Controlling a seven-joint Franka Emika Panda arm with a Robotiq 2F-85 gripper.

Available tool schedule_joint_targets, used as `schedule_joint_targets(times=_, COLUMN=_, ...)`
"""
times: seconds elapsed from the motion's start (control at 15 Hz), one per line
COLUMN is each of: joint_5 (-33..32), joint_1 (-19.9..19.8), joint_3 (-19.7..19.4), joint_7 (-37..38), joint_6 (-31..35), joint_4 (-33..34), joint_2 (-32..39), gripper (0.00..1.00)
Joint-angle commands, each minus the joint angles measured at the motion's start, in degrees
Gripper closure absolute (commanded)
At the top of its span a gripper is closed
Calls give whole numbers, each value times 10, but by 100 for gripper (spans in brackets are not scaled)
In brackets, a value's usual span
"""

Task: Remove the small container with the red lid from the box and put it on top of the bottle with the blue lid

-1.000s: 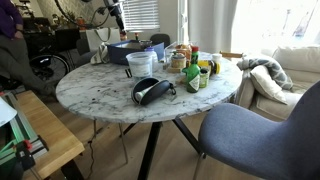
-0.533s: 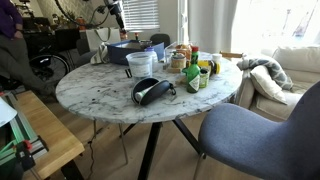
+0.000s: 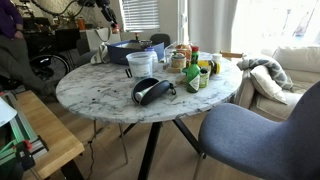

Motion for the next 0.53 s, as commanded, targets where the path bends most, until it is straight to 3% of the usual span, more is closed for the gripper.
schedule_joint_targets(times=0.0, joint_5=-8, joint_1=-42, joint_3=44, joint_7=4, joint_6=-4, joint_4=5, joint_2=1, gripper=51)
schedule_joint_targets(times=0.07, joint_5=-7, joint_1=-45, joint_3=46, joint_7=3, joint_6=-4, joint_4=9, joint_2=5, gripper=51)
schedule_joint_targets(times=0.13, joint_5=-7, joint_1=-47, joint_3=46, joint_7=2, joint_6=-4, joint_4=12, joint_2=10, gripper=76)
schedule_joint_targets(times=0.47, joint_5=-58, joint_1=-96, joint_3=34, joint_7=45, joint_6=-79, joint_4=-46, joint_2=-92, gripper=76)
